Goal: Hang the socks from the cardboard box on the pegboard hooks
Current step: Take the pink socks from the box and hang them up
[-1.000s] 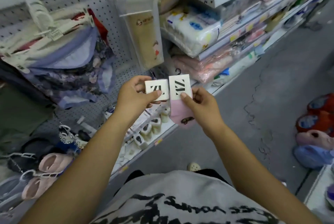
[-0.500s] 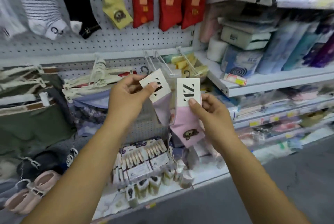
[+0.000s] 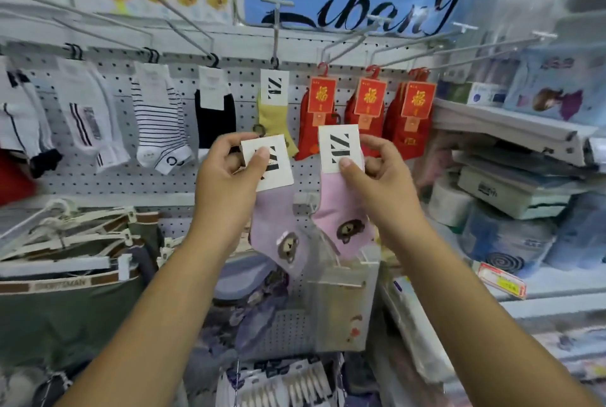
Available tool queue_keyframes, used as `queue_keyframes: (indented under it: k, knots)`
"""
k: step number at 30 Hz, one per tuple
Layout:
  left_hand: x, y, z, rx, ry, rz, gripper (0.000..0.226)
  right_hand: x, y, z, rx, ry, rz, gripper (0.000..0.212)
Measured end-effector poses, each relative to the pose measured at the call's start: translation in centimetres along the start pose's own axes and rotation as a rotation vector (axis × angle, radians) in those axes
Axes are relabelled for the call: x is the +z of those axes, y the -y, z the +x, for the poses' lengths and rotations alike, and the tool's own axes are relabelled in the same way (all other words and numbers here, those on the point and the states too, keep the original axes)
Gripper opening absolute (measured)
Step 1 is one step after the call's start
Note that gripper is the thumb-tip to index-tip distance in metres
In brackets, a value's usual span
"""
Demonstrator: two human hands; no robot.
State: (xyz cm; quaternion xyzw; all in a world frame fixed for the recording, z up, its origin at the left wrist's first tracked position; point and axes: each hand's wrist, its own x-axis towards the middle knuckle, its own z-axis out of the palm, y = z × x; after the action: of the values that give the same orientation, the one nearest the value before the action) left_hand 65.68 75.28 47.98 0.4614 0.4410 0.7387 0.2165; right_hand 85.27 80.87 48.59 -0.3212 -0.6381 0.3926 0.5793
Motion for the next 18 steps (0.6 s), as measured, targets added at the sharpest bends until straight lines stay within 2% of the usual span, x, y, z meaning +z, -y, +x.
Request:
queue_keyframes:
  k: [7,13,18]
  knots:
    - [-2.1,0.7,6.7,0.046,-0.052,0.055,0.016,7.3,-0.8,8.4,-0.102,0.018,-0.092,0.051]
    - [-3.4,1.1,10.5,0.088,-0.023,0.093,0.020,11.6,-1.9,14.7,-0.102,-0.139,-0.035,0.042]
    - [-3.5,1.7,12.5,0.100,0.007,0.066,0.019,13.4,-3.3,16.6,-0.161,-0.086,-0.074,0.044]
